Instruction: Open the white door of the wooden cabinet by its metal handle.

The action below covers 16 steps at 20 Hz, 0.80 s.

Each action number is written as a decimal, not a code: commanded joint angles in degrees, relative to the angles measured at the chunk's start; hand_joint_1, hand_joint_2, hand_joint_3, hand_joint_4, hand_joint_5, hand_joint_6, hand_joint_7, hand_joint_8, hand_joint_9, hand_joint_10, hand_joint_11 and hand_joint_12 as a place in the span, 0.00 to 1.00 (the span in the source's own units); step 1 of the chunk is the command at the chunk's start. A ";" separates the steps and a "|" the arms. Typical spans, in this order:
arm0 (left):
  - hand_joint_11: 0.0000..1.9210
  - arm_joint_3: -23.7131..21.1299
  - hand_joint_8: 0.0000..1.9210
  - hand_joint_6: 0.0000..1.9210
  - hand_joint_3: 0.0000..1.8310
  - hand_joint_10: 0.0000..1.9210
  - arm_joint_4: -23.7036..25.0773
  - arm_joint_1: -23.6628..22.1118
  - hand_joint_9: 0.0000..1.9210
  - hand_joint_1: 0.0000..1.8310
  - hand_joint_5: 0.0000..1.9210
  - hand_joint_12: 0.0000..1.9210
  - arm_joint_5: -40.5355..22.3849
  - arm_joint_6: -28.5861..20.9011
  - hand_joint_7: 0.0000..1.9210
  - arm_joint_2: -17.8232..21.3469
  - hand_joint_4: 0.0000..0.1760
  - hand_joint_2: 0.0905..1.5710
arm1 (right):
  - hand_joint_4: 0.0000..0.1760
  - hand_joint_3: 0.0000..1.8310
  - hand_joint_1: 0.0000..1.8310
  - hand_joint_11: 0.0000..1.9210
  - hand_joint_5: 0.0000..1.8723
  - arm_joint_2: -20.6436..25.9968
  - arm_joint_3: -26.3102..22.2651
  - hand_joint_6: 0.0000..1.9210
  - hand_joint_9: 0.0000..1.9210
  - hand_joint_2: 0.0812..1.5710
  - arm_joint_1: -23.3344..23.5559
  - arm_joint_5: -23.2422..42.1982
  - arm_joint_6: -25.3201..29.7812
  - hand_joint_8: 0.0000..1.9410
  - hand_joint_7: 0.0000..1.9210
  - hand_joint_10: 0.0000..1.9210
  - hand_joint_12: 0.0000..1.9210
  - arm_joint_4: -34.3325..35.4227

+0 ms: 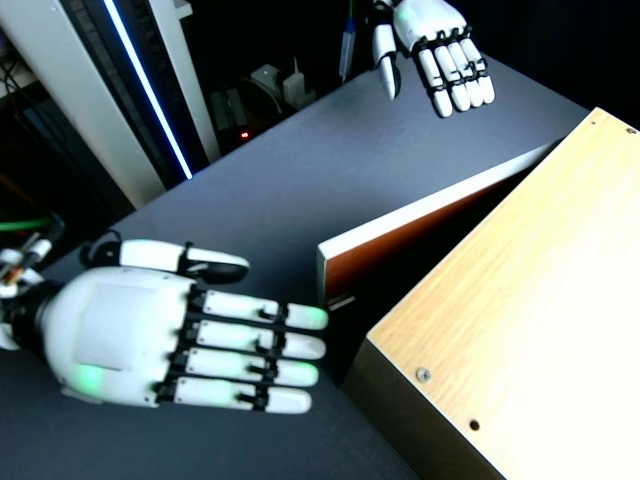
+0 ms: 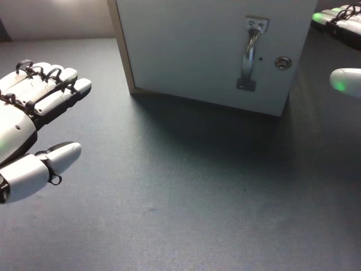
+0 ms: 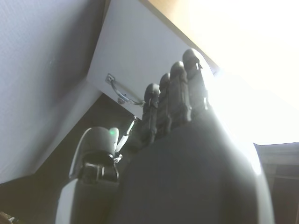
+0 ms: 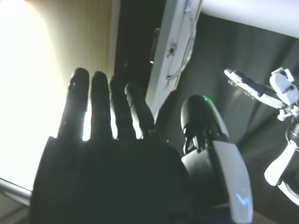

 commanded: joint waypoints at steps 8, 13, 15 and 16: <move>0.01 0.45 0.00 0.00 0.00 0.00 0.32 -0.20 0.04 0.00 0.06 0.10 -6.66 -0.57 0.04 -0.22 0.00 0.98 | 0.00 0.00 0.07 0.00 0.00 -0.31 -0.82 0.00 0.00 0.94 2.53 7.16 0.11 0.00 0.00 0.00 0.00 -2.17; 0.00 0.42 0.00 0.00 0.00 0.00 0.26 0.40 0.03 0.00 0.06 0.09 -6.78 -1.04 0.03 -0.17 0.00 0.98 | 0.00 0.00 0.04 0.00 0.00 0.57 -3.02 0.00 0.00 0.95 2.49 9.42 0.11 0.00 0.00 0.00 0.00 -3.12; 0.01 0.47 0.00 0.00 0.00 0.00 0.31 0.41 0.03 0.00 0.06 0.10 -6.68 -1.06 0.03 0.03 0.00 0.98 | 0.00 0.00 0.03 0.00 0.00 0.68 -3.56 0.00 0.00 0.95 2.43 10.04 0.11 0.00 0.00 0.00 0.00 -3.39; 0.01 0.48 0.00 0.00 0.00 0.00 0.35 0.40 0.03 0.00 0.06 0.10 -6.82 -1.06 0.03 0.08 0.00 0.98 | 0.00 0.00 0.07 0.00 0.00 0.72 -3.76 0.00 0.00 0.96 2.28 10.45 0.11 0.00 0.00 0.00 0.00 -3.39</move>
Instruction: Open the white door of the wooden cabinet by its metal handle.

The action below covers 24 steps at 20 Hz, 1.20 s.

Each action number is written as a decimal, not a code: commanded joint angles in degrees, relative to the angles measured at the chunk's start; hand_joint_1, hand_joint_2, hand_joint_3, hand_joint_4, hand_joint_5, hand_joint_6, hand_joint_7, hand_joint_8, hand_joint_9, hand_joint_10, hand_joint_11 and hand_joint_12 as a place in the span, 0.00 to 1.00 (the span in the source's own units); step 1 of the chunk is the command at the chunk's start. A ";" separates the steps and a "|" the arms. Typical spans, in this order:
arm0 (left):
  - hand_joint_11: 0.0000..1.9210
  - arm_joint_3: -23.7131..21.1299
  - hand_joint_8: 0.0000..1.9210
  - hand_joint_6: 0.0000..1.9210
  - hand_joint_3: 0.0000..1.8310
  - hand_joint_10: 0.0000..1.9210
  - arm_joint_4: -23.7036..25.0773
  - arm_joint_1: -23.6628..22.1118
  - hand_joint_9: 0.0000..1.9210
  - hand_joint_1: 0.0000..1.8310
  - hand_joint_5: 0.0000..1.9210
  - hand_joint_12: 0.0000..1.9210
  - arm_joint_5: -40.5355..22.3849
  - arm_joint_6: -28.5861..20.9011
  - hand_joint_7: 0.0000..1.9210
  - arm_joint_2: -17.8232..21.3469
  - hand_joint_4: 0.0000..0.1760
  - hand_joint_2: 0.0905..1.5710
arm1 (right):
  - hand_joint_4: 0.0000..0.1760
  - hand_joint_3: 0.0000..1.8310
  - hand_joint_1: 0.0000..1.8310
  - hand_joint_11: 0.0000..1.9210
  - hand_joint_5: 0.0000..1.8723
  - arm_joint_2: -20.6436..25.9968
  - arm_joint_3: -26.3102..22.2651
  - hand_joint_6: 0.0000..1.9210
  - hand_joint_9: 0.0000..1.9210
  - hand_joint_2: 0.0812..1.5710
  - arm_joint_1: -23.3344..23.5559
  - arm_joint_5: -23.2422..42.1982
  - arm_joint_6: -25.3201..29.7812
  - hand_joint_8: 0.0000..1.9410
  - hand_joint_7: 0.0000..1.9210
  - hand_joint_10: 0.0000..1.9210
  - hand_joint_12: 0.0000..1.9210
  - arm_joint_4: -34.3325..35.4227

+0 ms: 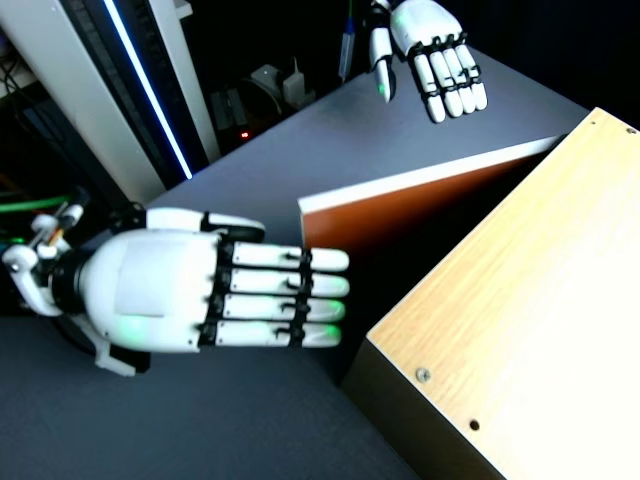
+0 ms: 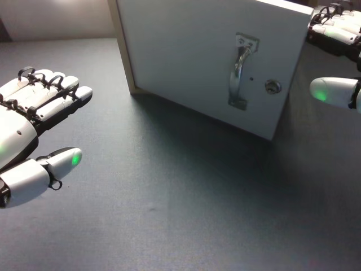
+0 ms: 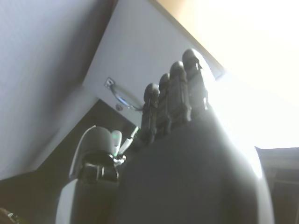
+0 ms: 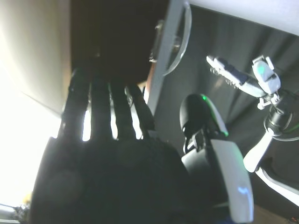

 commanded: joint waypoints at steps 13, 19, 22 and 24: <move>0.01 0.31 0.00 0.00 0.01 0.00 -0.99 0.14 0.03 0.00 0.06 0.10 -9.18 -0.20 0.03 0.93 0.00 1.00 | 0.00 0.00 0.00 0.00 0.00 1.15 -2.40 0.00 0.00 0.93 -0.63 10.08 4.73 0.00 0.00 0.00 0.00 -5.23; 0.01 0.32 0.00 0.00 0.01 0.00 -1.00 0.25 0.03 0.00 0.06 0.11 -9.10 -0.21 0.03 0.92 0.00 0.99 | 0.00 0.00 0.07 0.02 0.00 0.19 -2.78 0.00 0.00 0.95 -0.63 10.07 6.09 0.00 0.00 0.00 0.01 -8.37; 0.00 0.41 0.00 0.00 0.00 0.00 -1.19 0.36 0.02 0.00 0.06 0.10 -8.97 -0.21 0.03 0.94 0.00 0.99 | 0.00 0.00 0.06 0.05 0.00 -0.67 -2.78 0.00 0.00 0.95 -0.61 10.08 7.94 0.00 0.00 0.00 0.03 -10.93; 0.00 0.41 0.00 0.00 0.00 0.00 -1.19 0.36 0.02 0.00 0.06 0.10 -8.70 -0.21 0.03 0.81 0.00 0.99 | 0.00 0.00 0.12 0.05 0.00 -1.56 -2.78 0.00 0.01 0.94 -0.59 10.08 9.04 0.00 0.00 0.00 0.02 -12.72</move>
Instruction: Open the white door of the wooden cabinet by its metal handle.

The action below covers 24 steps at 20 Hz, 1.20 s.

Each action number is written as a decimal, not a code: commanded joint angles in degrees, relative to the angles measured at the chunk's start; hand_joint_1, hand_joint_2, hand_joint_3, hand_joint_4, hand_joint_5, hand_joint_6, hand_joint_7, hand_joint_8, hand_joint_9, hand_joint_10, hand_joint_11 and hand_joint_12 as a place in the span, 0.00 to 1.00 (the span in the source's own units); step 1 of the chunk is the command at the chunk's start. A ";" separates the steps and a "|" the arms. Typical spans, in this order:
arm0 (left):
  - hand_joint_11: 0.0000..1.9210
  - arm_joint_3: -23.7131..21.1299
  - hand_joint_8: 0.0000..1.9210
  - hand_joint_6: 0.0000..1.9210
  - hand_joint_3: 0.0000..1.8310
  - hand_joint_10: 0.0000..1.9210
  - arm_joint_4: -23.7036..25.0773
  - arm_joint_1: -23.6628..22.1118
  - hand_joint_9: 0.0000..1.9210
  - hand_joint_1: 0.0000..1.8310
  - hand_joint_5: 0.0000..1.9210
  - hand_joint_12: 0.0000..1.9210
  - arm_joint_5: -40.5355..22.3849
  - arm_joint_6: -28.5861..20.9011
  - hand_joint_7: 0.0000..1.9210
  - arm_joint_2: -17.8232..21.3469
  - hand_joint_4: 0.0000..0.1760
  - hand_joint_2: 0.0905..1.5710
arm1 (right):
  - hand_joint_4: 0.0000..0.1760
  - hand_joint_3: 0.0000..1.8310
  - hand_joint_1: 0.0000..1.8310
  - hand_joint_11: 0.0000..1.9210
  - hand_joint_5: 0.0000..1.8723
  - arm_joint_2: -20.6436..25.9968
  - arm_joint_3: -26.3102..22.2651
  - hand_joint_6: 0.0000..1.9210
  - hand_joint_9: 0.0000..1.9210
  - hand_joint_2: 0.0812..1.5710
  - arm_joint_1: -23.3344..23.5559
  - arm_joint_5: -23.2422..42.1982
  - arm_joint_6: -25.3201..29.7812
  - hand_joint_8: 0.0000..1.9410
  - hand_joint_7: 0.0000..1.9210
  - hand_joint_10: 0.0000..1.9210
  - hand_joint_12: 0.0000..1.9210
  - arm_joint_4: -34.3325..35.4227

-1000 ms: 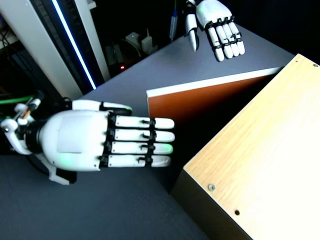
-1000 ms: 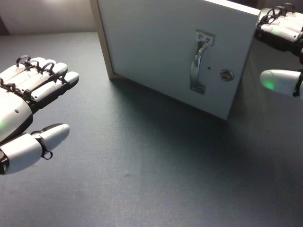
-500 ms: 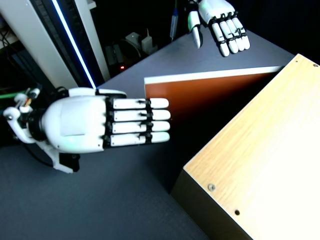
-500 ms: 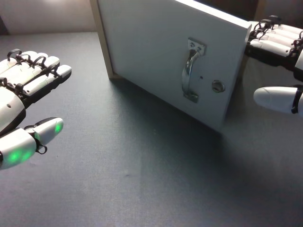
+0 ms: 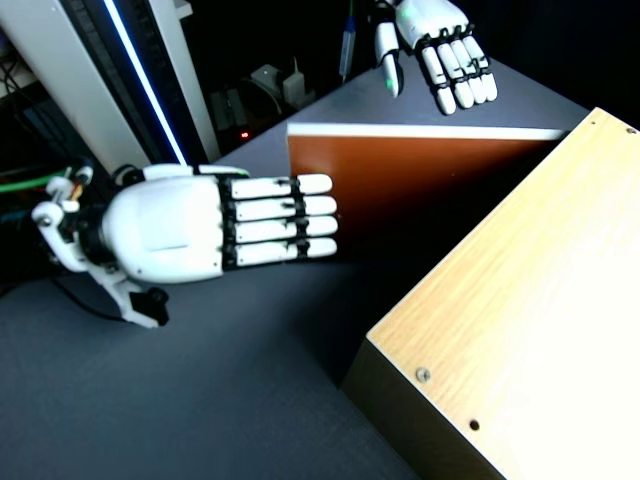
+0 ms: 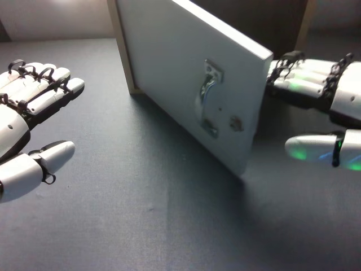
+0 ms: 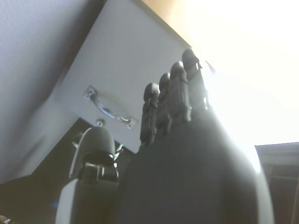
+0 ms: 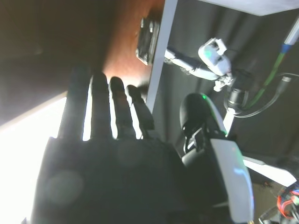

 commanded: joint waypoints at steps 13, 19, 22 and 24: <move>0.00 0.39 0.00 0.00 0.00 0.00 -0.30 -0.31 0.01 0.00 0.03 0.02 -6.59 -0.19 0.00 -0.13 0.00 0.86 | 0.00 0.00 0.03 0.00 0.02 -5.01 0.50 0.00 0.00 0.97 5.26 6.76 1.79 0.00 0.00 0.00 0.00 -4.37; 0.00 0.47 0.00 0.00 0.00 0.00 -0.30 -0.33 0.00 0.06 0.00 0.00 -6.47 -0.19 0.00 -0.35 0.94 0.86 | 0.00 0.00 0.13 0.00 0.04 -8.36 1.52 0.00 0.00 0.94 7.41 6.17 2.93 0.00 0.03 0.00 0.00 -6.74; 0.00 0.60 0.00 0.00 0.00 0.00 -0.30 -0.35 0.00 0.00 0.00 0.00 -6.17 -0.22 0.00 -0.54 0.70 0.76 | 0.00 0.00 0.25 0.00 0.04 -10.21 2.26 0.00 0.00 0.91 8.57 5.37 3.40 0.00 0.03 0.00 0.00 -8.23; 0.00 0.65 0.00 0.00 0.00 0.00 -0.30 -0.35 0.00 0.00 0.00 0.00 -6.11 -0.27 0.00 -0.55 0.57 0.74 | 0.00 0.00 0.22 0.00 0.03 -11.15 2.54 0.00 0.00 0.91 9.07 5.19 3.47 0.00 0.02 0.00 0.00 -8.67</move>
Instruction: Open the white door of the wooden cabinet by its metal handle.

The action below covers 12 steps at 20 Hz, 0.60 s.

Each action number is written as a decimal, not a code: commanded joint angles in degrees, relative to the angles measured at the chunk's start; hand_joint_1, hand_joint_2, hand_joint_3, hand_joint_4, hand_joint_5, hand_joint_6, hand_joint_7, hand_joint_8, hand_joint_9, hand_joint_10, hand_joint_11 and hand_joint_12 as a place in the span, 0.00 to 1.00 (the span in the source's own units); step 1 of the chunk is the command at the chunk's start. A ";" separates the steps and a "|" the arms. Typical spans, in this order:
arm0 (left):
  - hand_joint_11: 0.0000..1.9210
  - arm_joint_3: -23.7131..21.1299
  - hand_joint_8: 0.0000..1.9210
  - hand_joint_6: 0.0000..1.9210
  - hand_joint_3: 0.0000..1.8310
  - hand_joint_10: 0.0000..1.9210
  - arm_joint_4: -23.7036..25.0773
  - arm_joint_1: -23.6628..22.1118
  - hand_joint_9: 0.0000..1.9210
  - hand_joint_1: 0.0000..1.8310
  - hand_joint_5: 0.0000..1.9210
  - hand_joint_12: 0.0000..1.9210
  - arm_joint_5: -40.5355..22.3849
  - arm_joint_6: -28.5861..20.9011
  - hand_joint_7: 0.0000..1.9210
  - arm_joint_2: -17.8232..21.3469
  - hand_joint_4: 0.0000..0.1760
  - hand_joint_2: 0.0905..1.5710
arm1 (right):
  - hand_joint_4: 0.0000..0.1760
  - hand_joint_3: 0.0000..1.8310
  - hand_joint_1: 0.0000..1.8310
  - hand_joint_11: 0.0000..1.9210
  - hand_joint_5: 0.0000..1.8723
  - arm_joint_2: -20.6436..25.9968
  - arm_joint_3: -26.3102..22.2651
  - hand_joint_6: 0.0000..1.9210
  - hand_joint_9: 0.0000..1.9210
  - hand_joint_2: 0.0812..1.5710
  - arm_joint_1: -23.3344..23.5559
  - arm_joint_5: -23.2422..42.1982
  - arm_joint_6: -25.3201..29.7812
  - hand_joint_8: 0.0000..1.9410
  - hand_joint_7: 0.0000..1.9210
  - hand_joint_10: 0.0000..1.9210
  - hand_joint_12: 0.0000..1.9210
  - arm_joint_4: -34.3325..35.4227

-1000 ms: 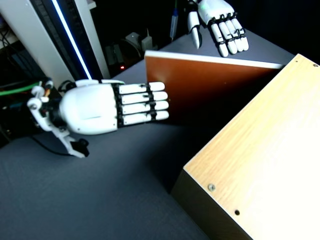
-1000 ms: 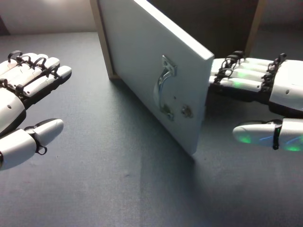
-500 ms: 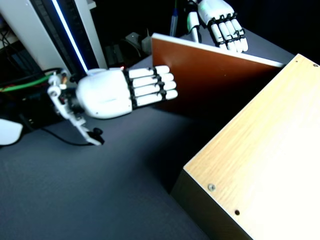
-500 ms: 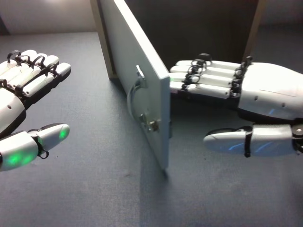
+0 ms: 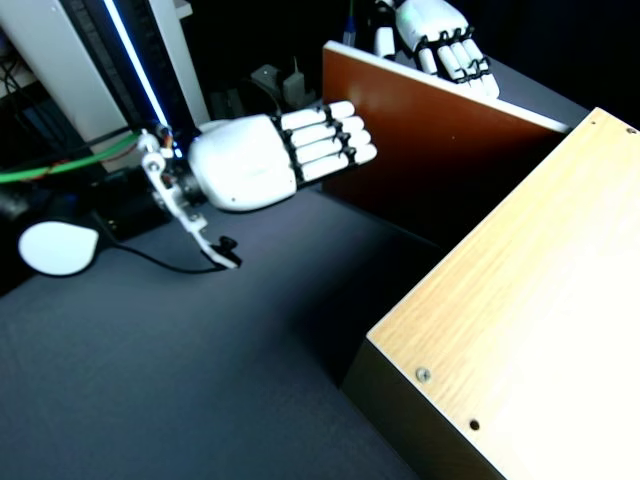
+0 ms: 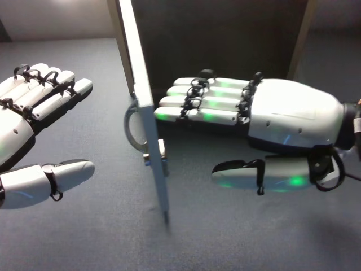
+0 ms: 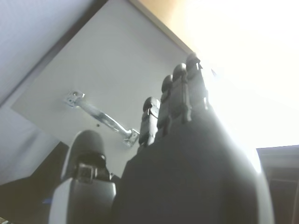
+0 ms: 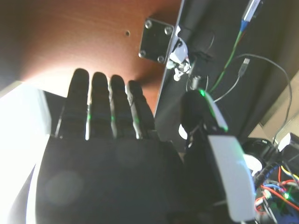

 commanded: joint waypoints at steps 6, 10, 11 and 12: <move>0.00 0.77 0.00 0.00 0.05 0.00 -0.39 -0.39 0.00 0.00 0.00 0.00 -6.48 -0.32 0.00 -0.04 0.25 0.99 | 0.00 0.00 0.23 0.00 0.00 -3.14 1.02 0.00 0.00 0.93 2.71 6.14 0.26 0.00 0.00 0.00 0.00 1.83; 0.10 1.02 0.01 0.00 0.13 0.02 -0.39 -0.52 0.08 0.00 0.07 0.05 -6.19 -0.34 0.09 -0.31 0.00 1.00 | 0.00 0.00 0.26 0.02 0.03 -5.07 1.46 0.00 0.01 0.92 4.21 5.88 0.26 0.00 0.02 0.00 0.01 0.73; 0.15 1.08 0.00 0.00 0.13 0.00 -0.39 -0.60 0.09 0.03 0.10 0.09 -6.11 -0.39 0.09 -0.35 0.00 1.00 | 0.00 0.00 0.22 0.02 0.02 -5.37 1.46 0.00 0.02 0.92 4.52 5.56 0.25 0.00 0.02 0.00 0.01 0.24; 0.19 1.15 0.01 0.00 0.17 0.01 -0.39 -0.68 0.13 0.11 0.12 0.27 -6.03 -0.47 0.12 -0.42 0.00 1.00 | 0.00 0.00 0.21 0.02 0.02 -5.84 1.52 0.00 0.02 0.93 4.74 5.33 0.25 0.00 0.01 0.00 0.01 -0.17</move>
